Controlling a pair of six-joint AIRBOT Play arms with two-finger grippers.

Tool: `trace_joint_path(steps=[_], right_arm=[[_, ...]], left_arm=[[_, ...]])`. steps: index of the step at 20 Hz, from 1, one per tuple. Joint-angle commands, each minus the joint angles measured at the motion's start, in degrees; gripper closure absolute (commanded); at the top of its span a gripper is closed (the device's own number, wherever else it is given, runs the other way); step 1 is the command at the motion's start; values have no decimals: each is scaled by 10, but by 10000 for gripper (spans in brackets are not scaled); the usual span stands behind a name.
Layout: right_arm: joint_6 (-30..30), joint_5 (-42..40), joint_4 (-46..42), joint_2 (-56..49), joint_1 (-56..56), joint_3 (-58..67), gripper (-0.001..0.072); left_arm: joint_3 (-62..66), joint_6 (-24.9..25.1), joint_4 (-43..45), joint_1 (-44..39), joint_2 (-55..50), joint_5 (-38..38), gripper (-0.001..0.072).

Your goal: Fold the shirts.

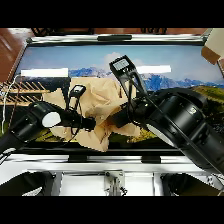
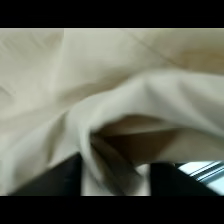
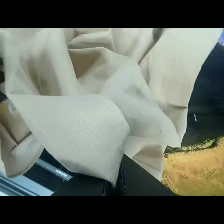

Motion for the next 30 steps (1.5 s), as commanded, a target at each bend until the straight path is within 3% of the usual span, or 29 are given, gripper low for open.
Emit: trace_joint_path(steps=[1,2,3,6,8,12,15,17,19,24,28,30], right_arm=[[0,12,-19,9,0,1,639],[0,12,-26,9,0,1,639],[-1,12,-38,9,0,1,639],[-1,12,-73,9,0,1,639],[1,12,-75,9,0,1,639],[42,3,-55,9,0,1,639],[38,-65,-38,9,0,32,639],[22,-143,-36,9,0,87,639],[25,-157,-38,9,0,137,639],[47,37,-38,-27,0,143,639],[8,45,-19,-132,0,83,639],[-6,45,-19,-173,0,83,639]], left_arm=[[1,-4,31,-3,-16,-3,508],[7,7,38,-2,-14,-26,625],[22,29,48,0,-10,-61,653],[110,46,137,4,29,-152,653],[198,45,180,4,64,-172,653],[338,53,180,4,106,-194,654],[374,108,175,3,117,-257,653],[376,114,142,3,117,-262,653],[375,107,132,3,112,-264,653],[274,105,165,4,108,-302,653],[114,85,179,7,107,-178,653],[81,58,183,32,97,-184,653]])
